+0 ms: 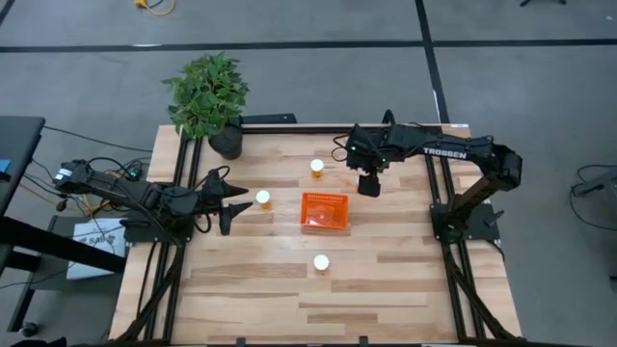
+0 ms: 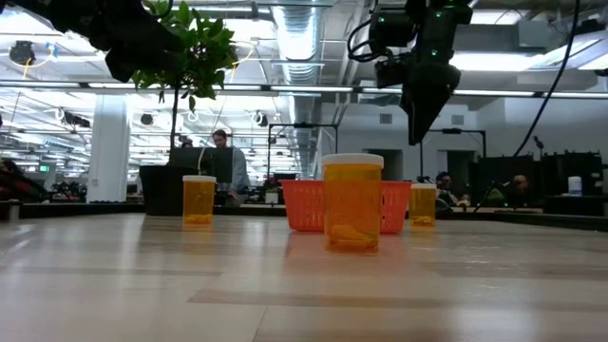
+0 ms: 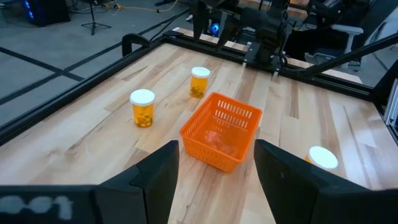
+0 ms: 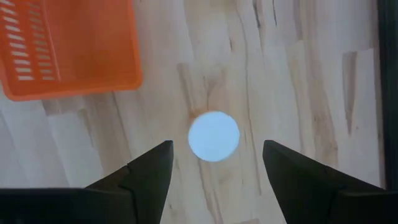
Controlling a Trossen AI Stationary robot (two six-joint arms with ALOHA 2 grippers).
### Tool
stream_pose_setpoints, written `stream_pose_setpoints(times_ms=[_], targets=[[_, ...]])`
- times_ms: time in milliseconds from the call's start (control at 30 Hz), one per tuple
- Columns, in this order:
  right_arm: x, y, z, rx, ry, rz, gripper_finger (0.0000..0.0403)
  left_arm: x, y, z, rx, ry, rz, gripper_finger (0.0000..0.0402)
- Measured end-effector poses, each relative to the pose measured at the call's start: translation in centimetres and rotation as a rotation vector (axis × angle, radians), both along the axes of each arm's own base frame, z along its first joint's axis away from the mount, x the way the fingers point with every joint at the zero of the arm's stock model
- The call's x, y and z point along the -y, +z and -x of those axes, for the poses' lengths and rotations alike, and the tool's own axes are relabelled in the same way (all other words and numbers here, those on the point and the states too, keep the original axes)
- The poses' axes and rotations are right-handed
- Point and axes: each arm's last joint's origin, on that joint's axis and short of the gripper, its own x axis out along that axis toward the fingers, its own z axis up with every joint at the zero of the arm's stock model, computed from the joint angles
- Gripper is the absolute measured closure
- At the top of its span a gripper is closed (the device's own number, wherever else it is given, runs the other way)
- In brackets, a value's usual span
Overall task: Pick and place pill bottles into a basket
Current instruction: Put the orange medicine bottle into the orange basket
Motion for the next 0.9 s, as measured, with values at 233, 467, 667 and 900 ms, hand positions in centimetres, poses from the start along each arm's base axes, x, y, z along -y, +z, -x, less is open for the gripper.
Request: stream_pose_setpoints(times_ms=[233, 467, 667, 900], targets=[[-0.3, -1.0, 0.2, -0.01, -0.065, -0.023, 0.0159, 0.0, 0.0, 0.0, 0.0, 0.001, -0.001, 0.0202], [-0.7, -2.8, 0.8, -0.061, -0.064, -0.04, 0.0159, 0.0, 0.0, 0.0, 0.001, 0.001, 0.0, 0.0202], [-0.8, -3.3, 1.3, -0.059, 0.041, -0.02, 0.0159, 0.0, 0.0, 0.0, 0.004, 0.001, 0.001, 0.0202], [-0.4, -3.3, 1.4, -0.057, 0.08, -0.014, 0.0158, 0.0, 0.0, 0.0, 0.004, 0.001, 0.001, 0.0202]])
